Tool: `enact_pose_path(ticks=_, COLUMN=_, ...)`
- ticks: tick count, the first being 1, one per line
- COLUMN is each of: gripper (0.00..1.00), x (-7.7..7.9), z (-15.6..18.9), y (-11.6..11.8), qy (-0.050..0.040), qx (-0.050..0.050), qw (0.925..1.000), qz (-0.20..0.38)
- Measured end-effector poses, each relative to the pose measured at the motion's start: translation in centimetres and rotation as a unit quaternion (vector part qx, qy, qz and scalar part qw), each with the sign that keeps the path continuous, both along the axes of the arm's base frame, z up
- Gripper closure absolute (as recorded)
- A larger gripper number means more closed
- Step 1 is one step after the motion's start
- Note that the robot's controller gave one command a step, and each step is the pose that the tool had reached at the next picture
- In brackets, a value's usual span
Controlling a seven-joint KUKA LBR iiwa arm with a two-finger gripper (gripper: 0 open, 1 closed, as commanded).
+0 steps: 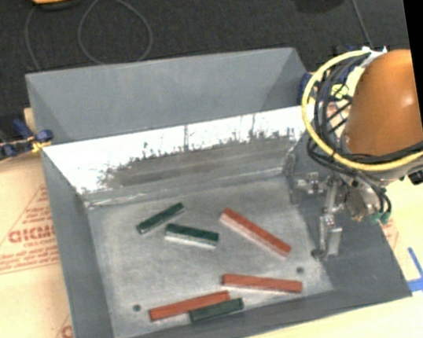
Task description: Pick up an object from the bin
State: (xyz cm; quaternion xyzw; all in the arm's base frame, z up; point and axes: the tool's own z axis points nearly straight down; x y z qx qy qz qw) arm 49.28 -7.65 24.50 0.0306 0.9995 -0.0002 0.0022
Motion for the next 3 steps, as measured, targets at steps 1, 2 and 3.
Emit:
enact_pose_path(ticks=1, gripper=0.00, x=1.7, z=-15.7, y=1.0, qy=0.0036, qx=0.001, qw=0.9997, qz=-0.024)
enact_pose_path(ticks=2, gripper=0.00, x=7.2, z=-17.0, y=0.5, qy=-0.0016, qx=0.000, qw=0.9992, qz=-0.040)
enact_pose_path(ticks=3, gripper=1.00, x=7.0, z=-17.0, y=0.5, qy=-0.0001, qx=0.000, qw=0.9992, qz=-0.040)
